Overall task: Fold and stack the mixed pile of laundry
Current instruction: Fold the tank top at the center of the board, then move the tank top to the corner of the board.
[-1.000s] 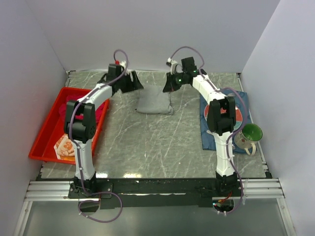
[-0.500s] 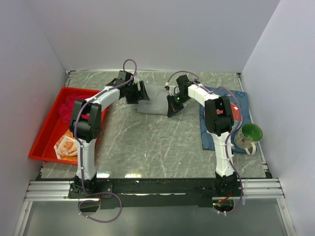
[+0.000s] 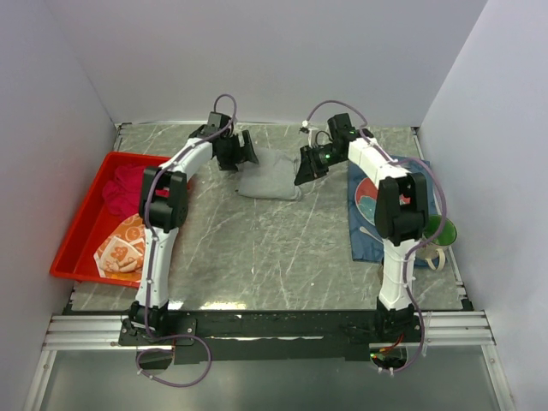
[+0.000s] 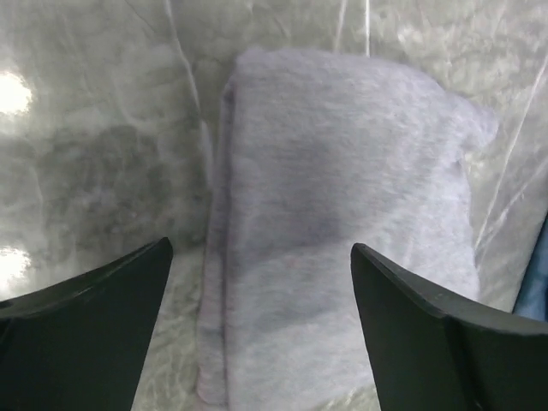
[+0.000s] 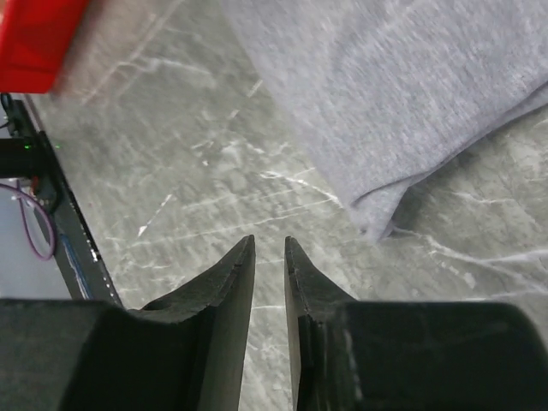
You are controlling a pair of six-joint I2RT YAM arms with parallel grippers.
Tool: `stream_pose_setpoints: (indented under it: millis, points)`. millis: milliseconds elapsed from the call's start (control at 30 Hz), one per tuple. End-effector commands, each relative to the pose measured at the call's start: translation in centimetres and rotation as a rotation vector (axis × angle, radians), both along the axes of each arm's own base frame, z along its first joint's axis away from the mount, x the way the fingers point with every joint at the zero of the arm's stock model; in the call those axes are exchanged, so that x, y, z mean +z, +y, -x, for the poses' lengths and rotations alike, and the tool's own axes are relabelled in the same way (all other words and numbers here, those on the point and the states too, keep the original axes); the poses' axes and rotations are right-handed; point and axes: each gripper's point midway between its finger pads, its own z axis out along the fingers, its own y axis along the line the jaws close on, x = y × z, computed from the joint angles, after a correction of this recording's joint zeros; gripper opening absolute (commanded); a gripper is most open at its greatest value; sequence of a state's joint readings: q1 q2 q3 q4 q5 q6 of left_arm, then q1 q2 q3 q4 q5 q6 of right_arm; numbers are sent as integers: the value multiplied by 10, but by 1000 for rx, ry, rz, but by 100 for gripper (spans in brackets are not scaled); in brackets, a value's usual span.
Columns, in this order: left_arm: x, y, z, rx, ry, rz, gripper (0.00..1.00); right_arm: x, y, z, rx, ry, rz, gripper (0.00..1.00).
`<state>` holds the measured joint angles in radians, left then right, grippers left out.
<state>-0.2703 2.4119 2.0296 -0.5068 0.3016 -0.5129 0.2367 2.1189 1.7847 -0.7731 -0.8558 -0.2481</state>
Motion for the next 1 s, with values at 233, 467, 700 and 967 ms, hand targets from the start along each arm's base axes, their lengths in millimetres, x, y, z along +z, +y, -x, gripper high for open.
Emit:
stream_pose_setpoints:
  millis: [233,467,700,967]
  points:
    - [-35,-55,58,-147,166,49,58,26,-16,3,-25,-41,-93,29]
    - [-25,-14,20,-12,119,13,1,30,-27,1,-49,-46,-104,30]
    - [9,83,-50,197,-15,-66,1,27,-30,6,-53,-48,-105,30]
    - [24,182,-86,384,-106,-127,1,25,-31,6,-54,-41,-106,30]
